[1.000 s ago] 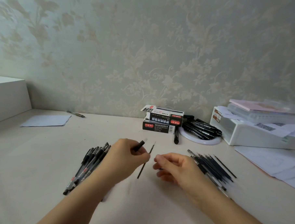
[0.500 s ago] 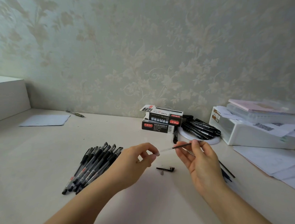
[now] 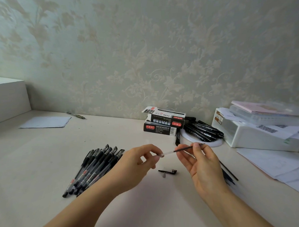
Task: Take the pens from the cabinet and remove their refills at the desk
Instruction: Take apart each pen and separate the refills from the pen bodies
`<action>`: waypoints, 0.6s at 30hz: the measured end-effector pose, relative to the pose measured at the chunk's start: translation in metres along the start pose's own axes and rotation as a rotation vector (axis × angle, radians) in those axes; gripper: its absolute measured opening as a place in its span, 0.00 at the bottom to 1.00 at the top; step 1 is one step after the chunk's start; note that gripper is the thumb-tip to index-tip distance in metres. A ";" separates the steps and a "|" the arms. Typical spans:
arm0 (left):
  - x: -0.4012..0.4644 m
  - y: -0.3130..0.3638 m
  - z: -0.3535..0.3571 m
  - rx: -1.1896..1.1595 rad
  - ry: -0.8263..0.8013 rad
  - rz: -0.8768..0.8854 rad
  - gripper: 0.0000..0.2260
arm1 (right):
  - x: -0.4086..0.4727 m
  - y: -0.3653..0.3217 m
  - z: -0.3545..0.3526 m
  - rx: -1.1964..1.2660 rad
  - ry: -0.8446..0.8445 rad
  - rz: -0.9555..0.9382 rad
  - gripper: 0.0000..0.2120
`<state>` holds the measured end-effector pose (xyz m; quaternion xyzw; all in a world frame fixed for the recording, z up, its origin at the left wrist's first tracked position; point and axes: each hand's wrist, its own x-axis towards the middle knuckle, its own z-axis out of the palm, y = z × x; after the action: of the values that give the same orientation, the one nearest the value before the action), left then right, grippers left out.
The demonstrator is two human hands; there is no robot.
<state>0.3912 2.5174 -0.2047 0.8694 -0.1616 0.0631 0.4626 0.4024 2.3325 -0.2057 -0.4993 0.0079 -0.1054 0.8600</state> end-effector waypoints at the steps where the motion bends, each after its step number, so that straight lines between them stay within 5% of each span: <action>1: 0.000 0.000 0.000 -0.001 -0.001 0.002 0.07 | 0.000 0.000 0.000 0.001 0.002 -0.001 0.09; 18: 0.001 -0.002 0.000 0.003 -0.026 0.007 0.07 | 0.003 0.002 -0.006 -0.144 -0.079 -0.064 0.09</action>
<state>0.3924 2.5180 -0.2061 0.8704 -0.1706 0.0536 0.4588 0.4052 2.3283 -0.2103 -0.5638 -0.0345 -0.1120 0.8176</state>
